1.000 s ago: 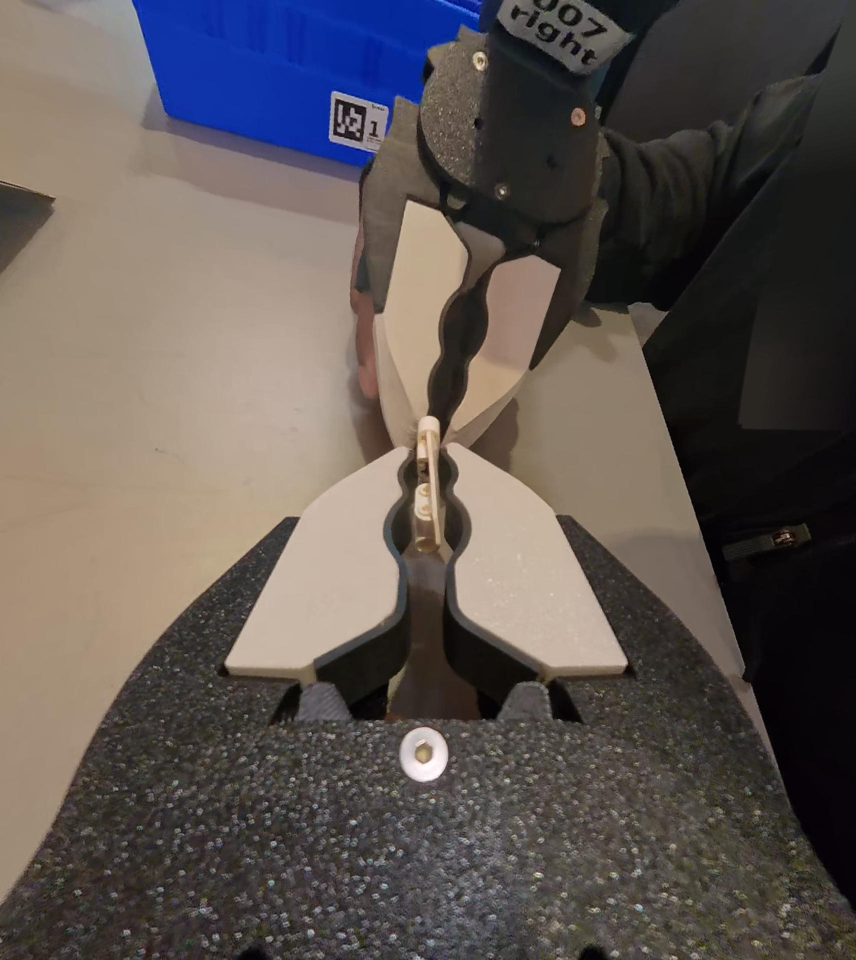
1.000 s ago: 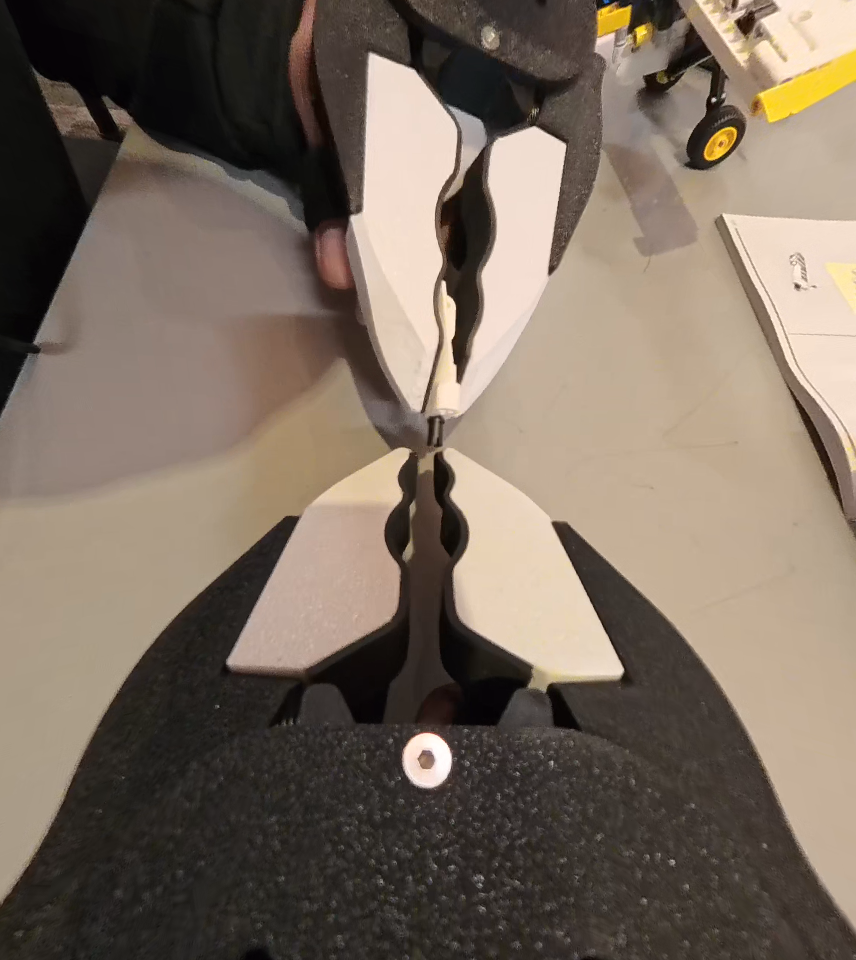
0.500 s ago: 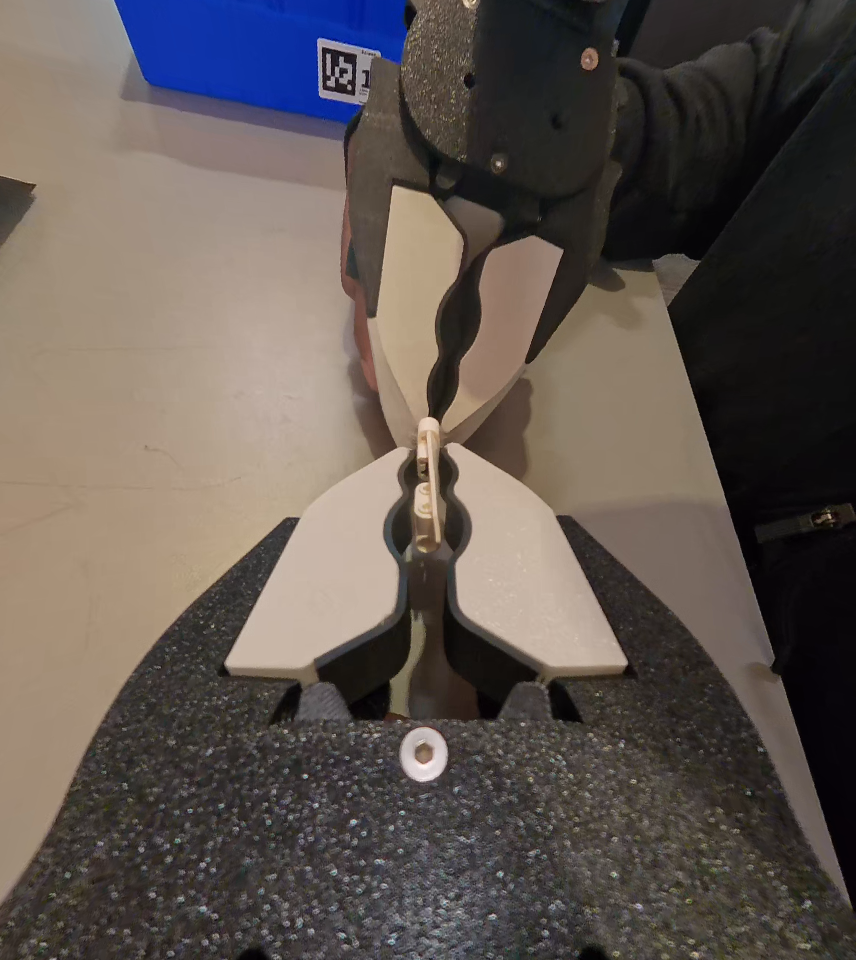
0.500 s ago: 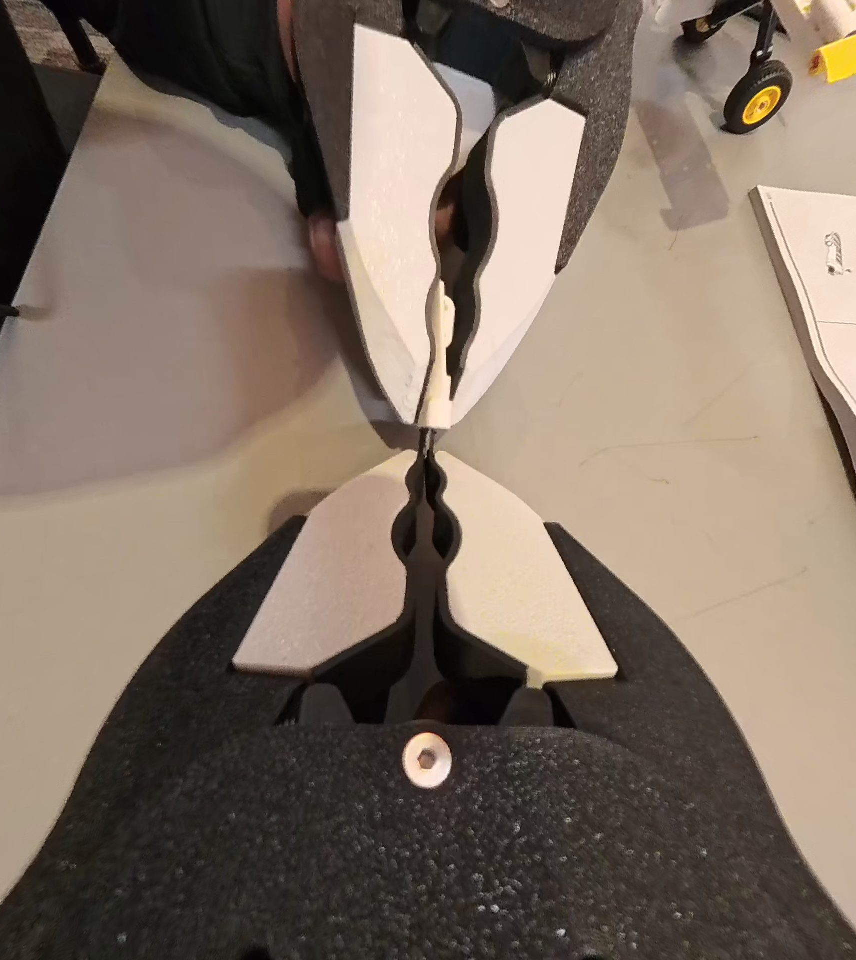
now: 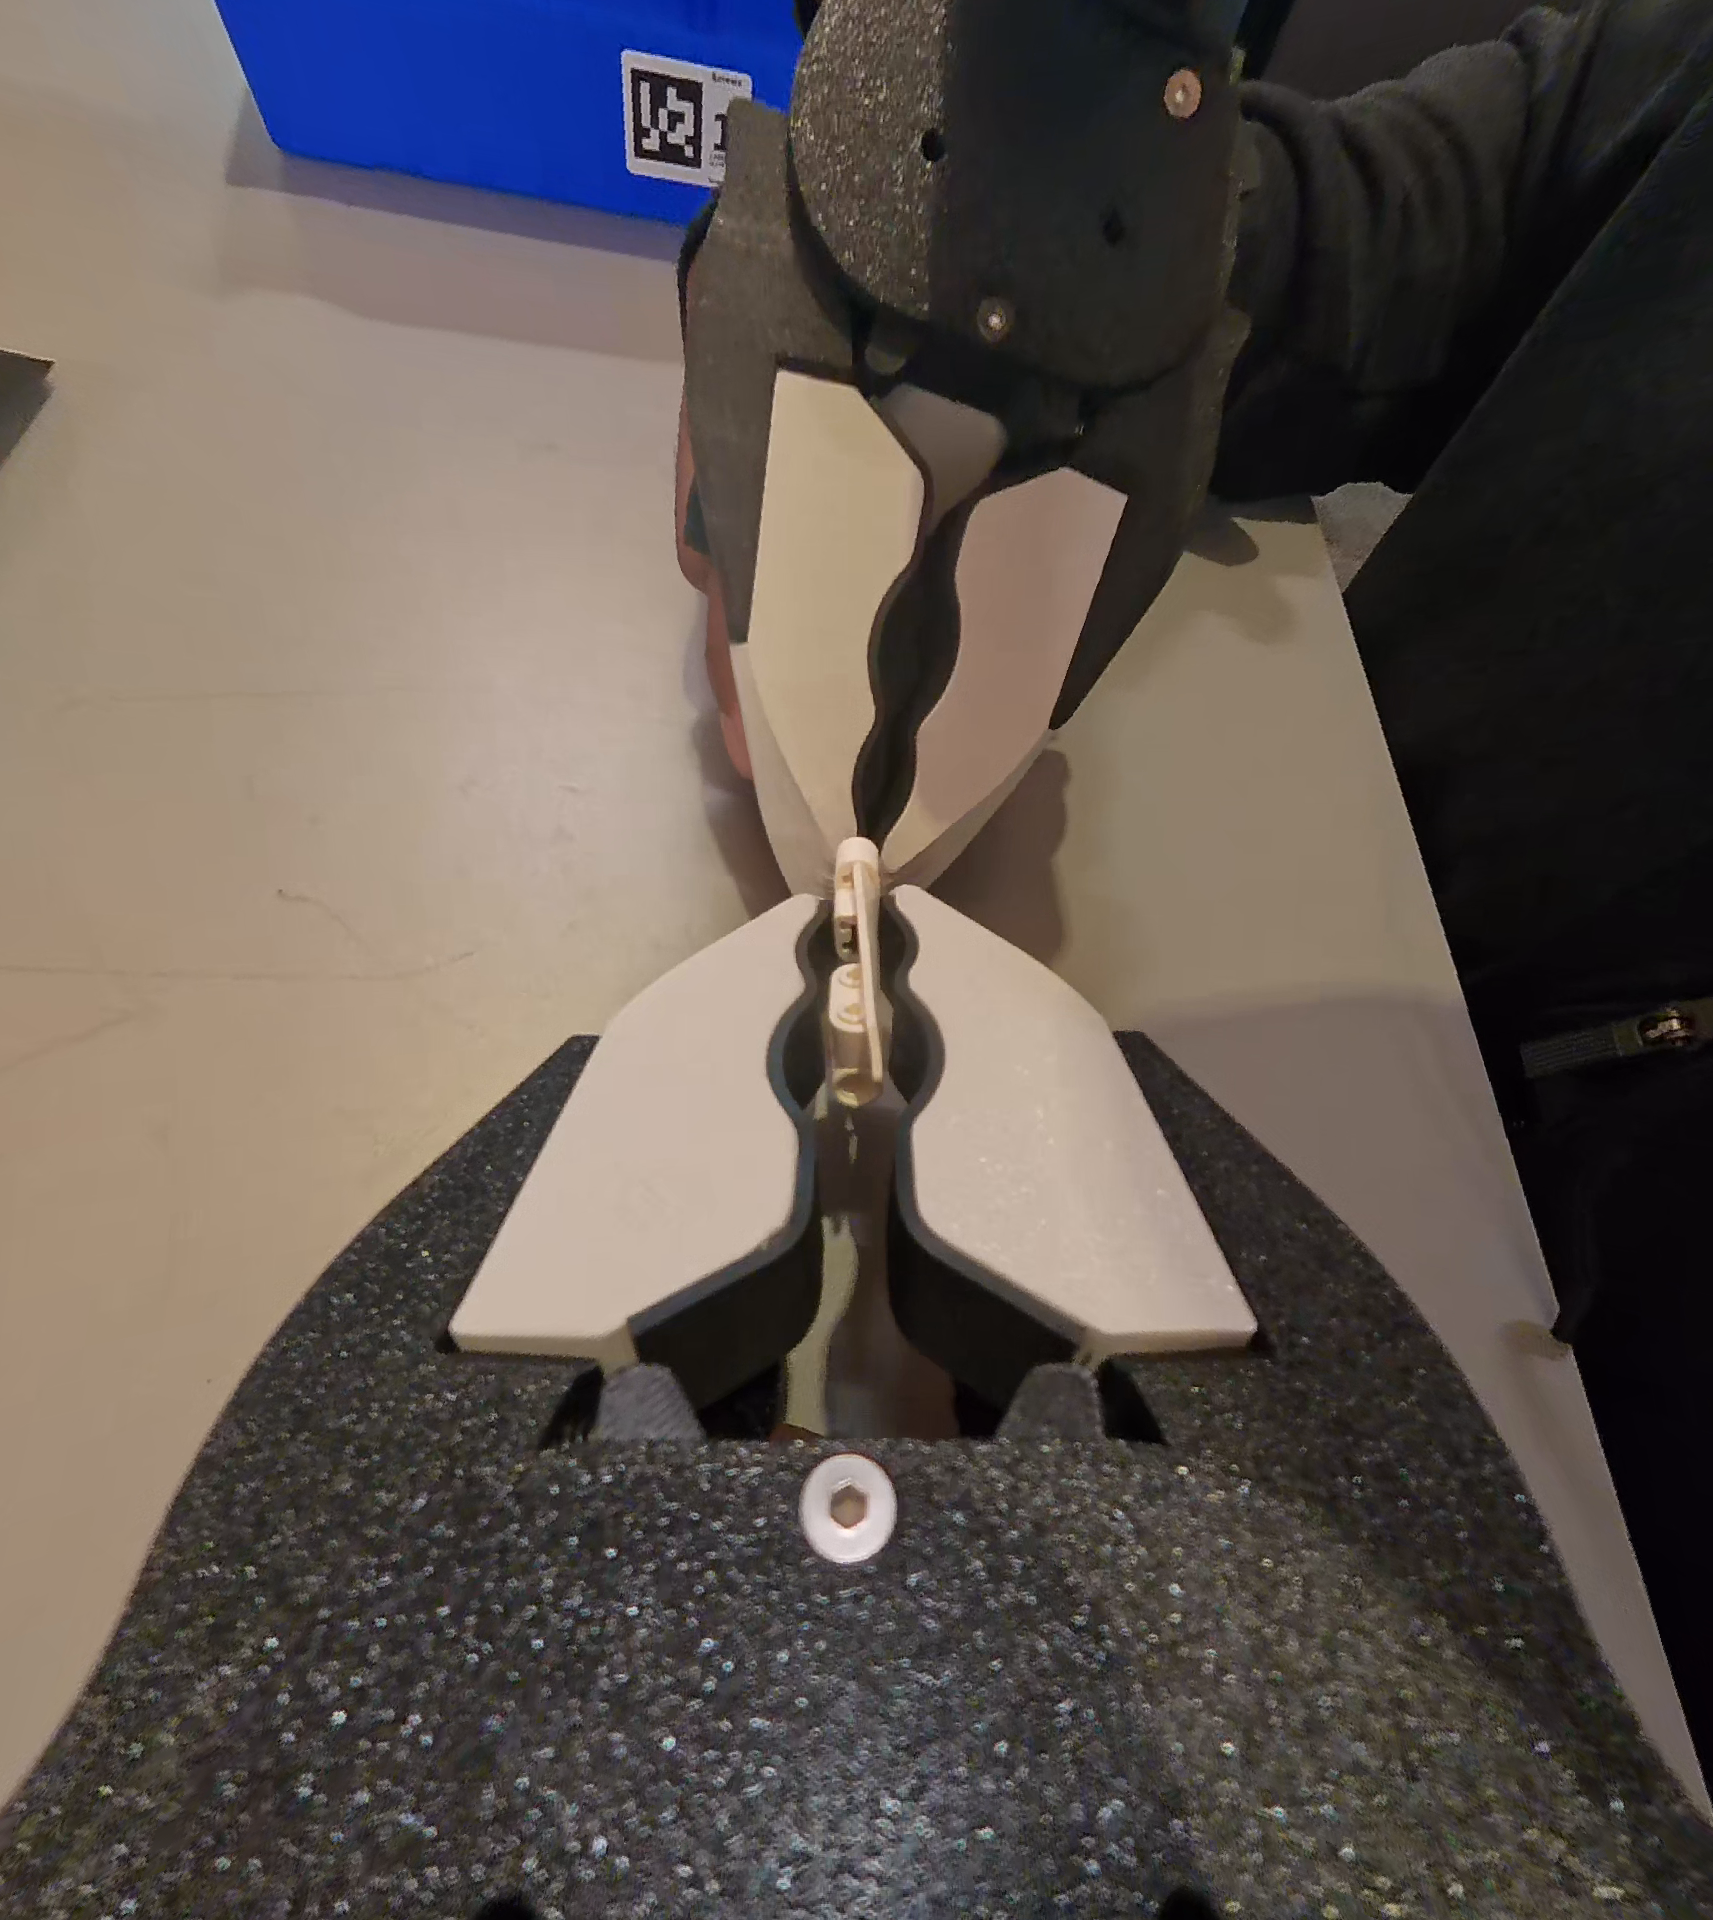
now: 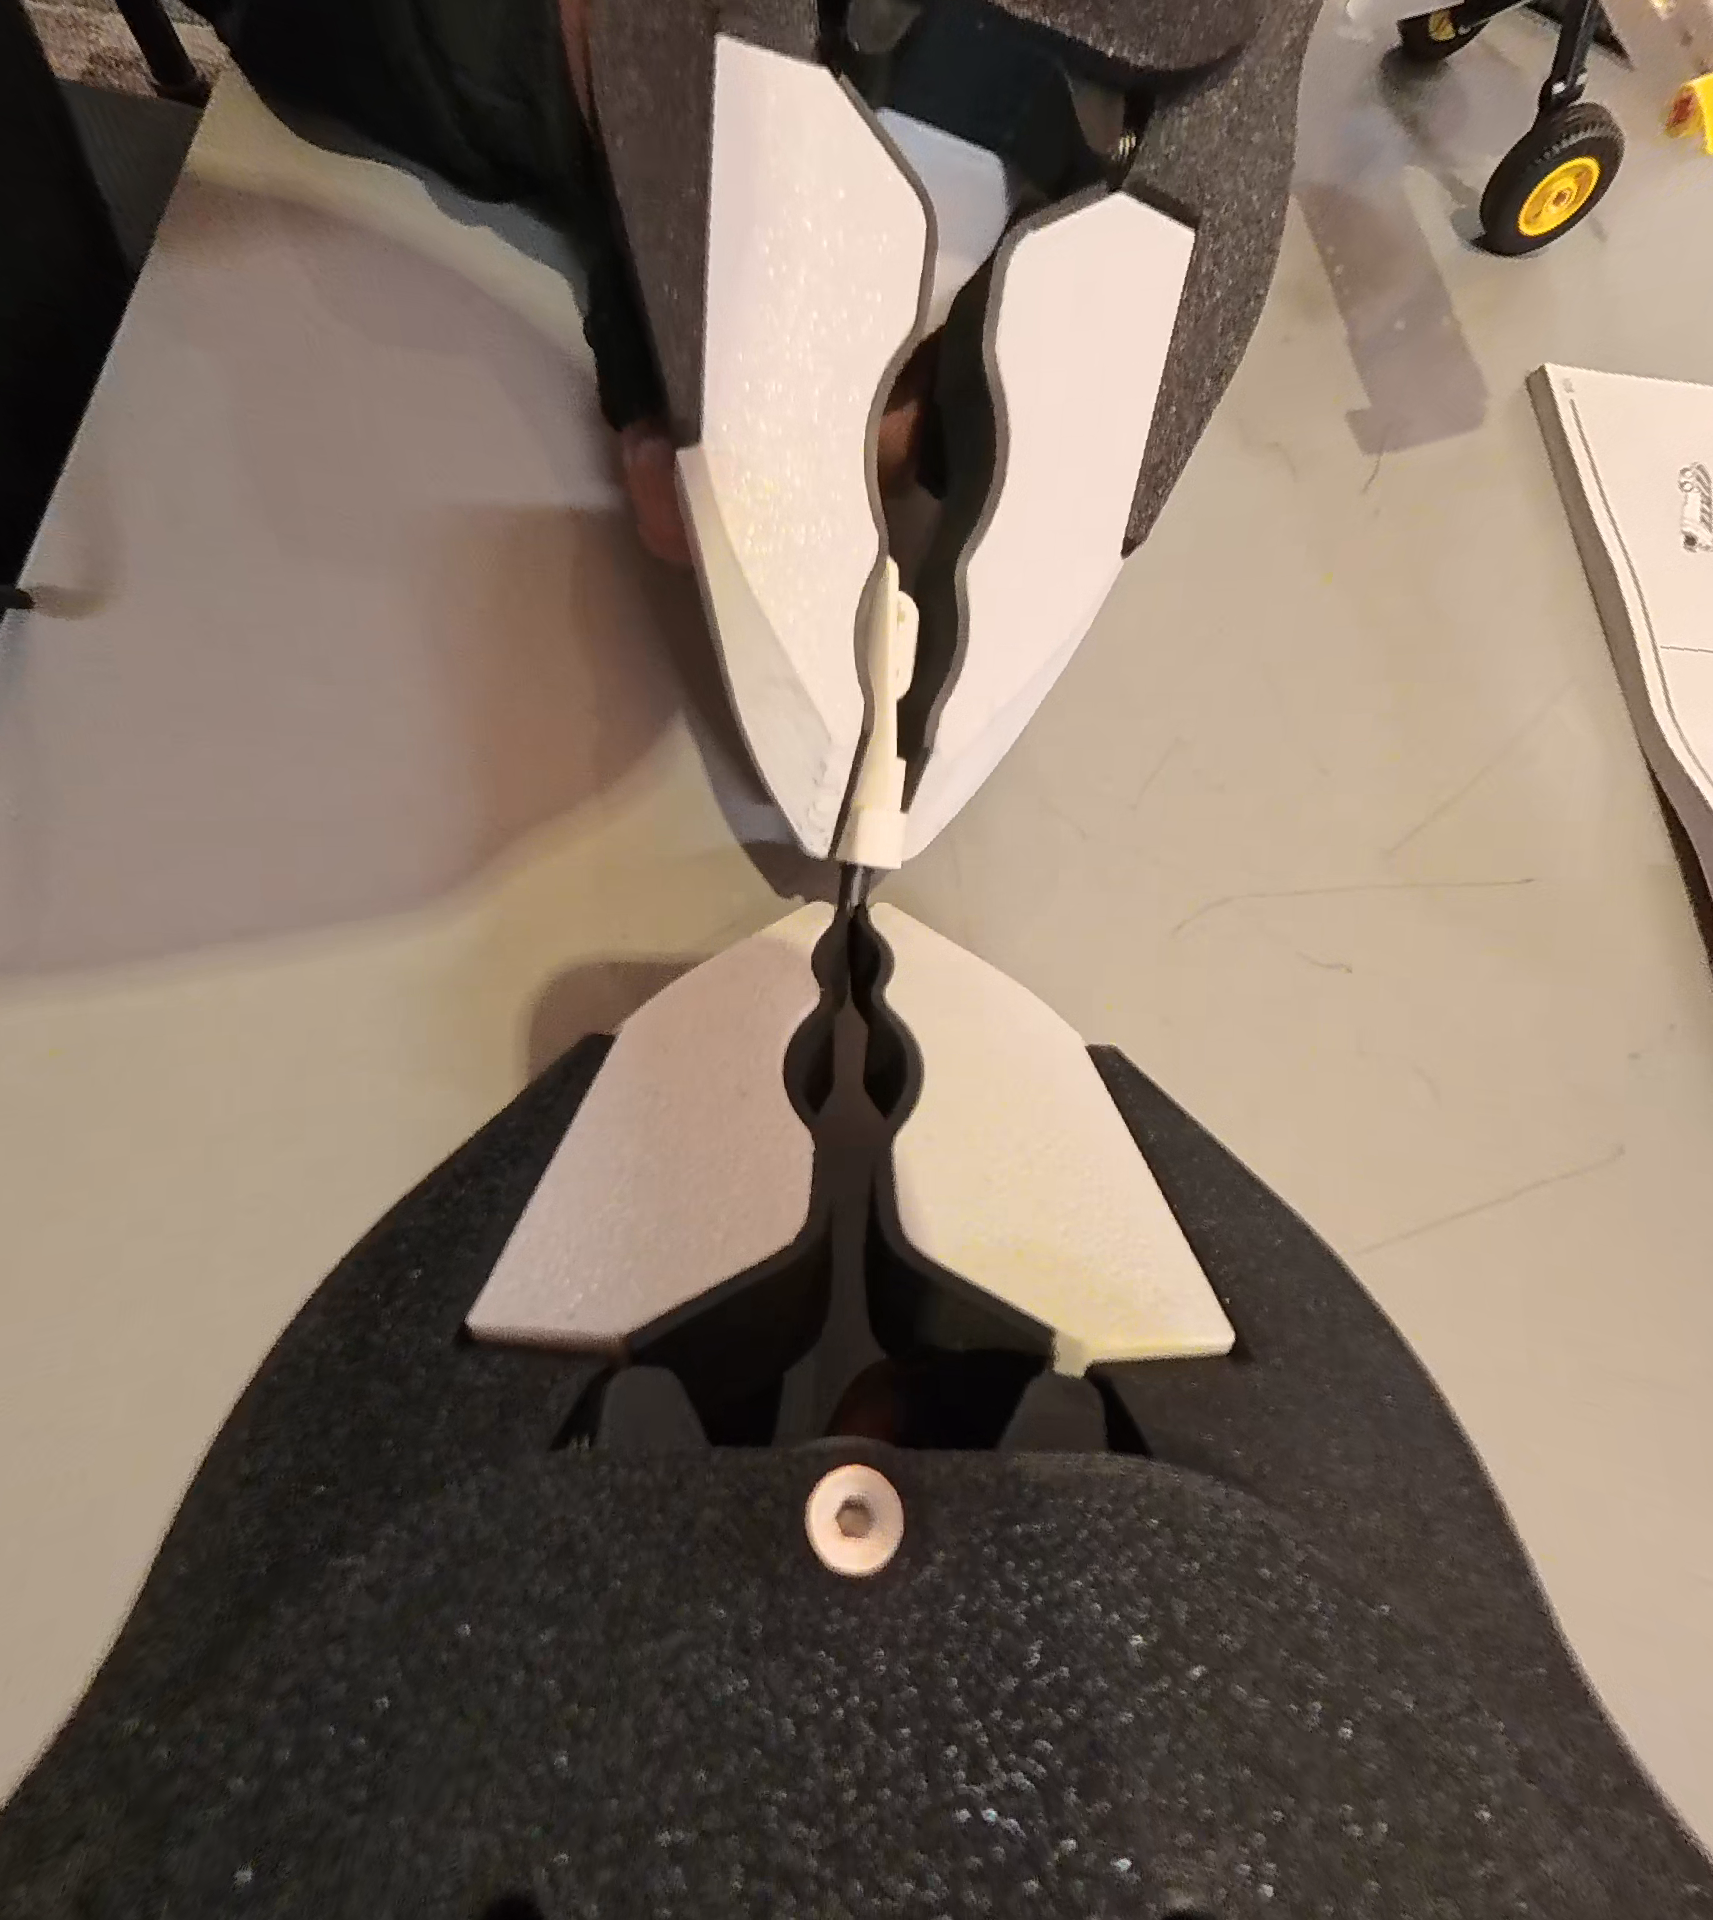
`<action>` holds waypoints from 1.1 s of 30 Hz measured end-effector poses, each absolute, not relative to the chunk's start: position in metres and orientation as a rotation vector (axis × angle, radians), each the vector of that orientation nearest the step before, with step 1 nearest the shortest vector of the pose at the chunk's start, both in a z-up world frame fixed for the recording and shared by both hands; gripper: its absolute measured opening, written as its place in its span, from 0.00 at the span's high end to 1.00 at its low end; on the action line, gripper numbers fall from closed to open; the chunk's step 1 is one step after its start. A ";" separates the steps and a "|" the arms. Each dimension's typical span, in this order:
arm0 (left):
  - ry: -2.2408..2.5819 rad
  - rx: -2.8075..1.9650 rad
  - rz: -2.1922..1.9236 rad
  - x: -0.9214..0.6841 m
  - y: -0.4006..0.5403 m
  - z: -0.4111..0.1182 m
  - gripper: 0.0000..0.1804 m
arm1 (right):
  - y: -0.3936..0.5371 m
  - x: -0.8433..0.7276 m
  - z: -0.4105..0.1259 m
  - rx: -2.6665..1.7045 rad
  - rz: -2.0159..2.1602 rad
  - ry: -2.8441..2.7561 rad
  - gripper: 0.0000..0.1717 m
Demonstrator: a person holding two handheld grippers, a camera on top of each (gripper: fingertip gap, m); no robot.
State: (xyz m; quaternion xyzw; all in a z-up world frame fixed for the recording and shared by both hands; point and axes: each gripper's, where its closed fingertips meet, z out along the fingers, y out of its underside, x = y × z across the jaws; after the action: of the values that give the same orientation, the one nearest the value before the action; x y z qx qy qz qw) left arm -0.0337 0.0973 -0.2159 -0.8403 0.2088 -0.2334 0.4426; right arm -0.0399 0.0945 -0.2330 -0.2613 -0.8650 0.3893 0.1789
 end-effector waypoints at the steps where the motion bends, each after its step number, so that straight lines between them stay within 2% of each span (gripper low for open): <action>1: 0.518 -2.085 -0.577 -0.034 0.097 -0.216 0.96 | 0.094 -0.040 -0.233 -0.738 1.098 -2.447 1.00; 24: 0.413 -2.062 -0.619 -0.044 0.103 -0.210 0.96 | 0.098 -0.048 -0.228 -0.827 1.150 -2.378 1.00; 33: 0.125 -1.978 -0.710 -0.072 0.114 -0.195 0.96 | 0.114 -0.060 -0.228 -0.934 1.097 -2.296 0.91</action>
State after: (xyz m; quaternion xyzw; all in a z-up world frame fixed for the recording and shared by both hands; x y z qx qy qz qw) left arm -0.0723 0.1137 -0.1947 -0.8163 0.0517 -0.2929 0.4952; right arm -0.0605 0.1136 -0.2283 -0.3365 -0.8275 0.3954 0.2137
